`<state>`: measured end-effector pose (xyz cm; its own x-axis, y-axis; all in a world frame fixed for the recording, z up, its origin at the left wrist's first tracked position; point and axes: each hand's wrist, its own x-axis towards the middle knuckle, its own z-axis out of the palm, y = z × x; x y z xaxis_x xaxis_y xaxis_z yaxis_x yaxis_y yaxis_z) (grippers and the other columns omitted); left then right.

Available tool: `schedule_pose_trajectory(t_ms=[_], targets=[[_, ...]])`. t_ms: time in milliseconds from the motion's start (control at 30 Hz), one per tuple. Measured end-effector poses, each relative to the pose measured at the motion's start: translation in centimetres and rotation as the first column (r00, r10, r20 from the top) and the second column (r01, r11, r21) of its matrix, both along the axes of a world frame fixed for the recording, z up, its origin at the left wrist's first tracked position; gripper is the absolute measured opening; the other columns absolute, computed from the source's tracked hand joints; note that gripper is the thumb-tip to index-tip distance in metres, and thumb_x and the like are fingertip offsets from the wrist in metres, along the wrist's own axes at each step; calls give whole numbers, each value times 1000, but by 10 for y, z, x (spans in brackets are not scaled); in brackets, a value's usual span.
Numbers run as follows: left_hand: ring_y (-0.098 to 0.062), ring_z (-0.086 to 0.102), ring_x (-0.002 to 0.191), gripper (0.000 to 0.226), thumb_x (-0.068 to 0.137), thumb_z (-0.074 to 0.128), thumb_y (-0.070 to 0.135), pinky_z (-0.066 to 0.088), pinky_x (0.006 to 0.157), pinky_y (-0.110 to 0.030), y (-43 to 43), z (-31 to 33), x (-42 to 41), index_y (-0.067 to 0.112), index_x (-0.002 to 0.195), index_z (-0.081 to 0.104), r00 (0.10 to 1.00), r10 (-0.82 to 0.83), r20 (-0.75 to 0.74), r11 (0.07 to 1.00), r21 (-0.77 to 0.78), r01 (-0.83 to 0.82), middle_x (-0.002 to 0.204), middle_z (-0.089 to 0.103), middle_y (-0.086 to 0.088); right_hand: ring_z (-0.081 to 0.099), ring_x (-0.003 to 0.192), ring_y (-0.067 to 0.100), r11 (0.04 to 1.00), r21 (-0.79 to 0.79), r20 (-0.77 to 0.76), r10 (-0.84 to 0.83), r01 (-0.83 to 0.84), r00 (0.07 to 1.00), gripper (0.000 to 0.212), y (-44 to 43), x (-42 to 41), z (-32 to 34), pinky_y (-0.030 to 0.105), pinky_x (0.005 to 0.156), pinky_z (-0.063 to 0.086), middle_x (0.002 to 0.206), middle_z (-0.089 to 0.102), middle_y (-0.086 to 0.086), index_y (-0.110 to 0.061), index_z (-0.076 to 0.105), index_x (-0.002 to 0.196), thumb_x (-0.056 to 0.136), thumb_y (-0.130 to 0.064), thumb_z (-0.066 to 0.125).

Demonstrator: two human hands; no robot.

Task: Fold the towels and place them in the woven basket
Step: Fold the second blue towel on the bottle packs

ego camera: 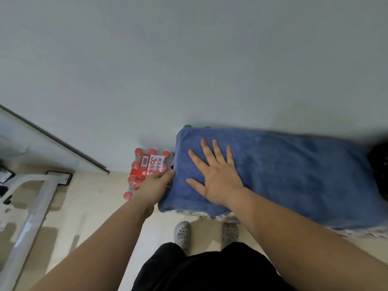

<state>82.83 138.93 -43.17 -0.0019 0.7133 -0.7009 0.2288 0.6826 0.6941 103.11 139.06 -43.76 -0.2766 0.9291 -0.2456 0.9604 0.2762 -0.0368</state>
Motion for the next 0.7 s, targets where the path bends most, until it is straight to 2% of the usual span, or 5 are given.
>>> schedule_pose_trajectory(t_ms=[133,333,500,633,700], targets=[[-29,65,84,18,94,65,24,56,77,-40,16,-5,-8,8,97,72,995,1,96,1000,-31,2,96,72,-17,-20,151,32,1000,2,8,-5,5,1000,80,1,0,-1,62,118,-6,166,-18,4,-40,-6,157,88,-78,9],[-24,64,72,15,92,62,7,56,60,-30,25,-1,-7,-2,102,69,976,81,204,993,-98,-62,89,70,-16,-28,148,30,997,-80,16,-9,10,1000,82,4,2,2,60,118,-10,162,-28,1,-42,-15,154,84,-80,6],[-27,66,75,23,90,65,11,57,73,-38,30,-4,-6,-5,106,68,961,99,257,990,-121,-70,95,71,-23,-34,145,28,986,-164,35,-4,9,999,83,9,1,9,58,118,-15,158,-37,-2,-44,-21,151,85,-80,12],[-24,63,73,21,92,65,12,55,69,-34,31,0,-1,-5,105,66,946,113,303,991,-105,-85,88,69,-15,-35,145,26,979,-202,20,-5,9,1000,81,11,3,12,56,118,-17,158,-38,-3,-44,-18,152,91,-77,25],[-24,62,76,20,94,63,12,56,72,-36,32,2,1,-4,105,65,946,119,303,991,-87,-97,90,68,-16,-35,145,25,979,-205,-1,-8,8,1000,81,11,4,13,56,118,-17,158,-37,-4,-45,-17,152,91,-77,27]])
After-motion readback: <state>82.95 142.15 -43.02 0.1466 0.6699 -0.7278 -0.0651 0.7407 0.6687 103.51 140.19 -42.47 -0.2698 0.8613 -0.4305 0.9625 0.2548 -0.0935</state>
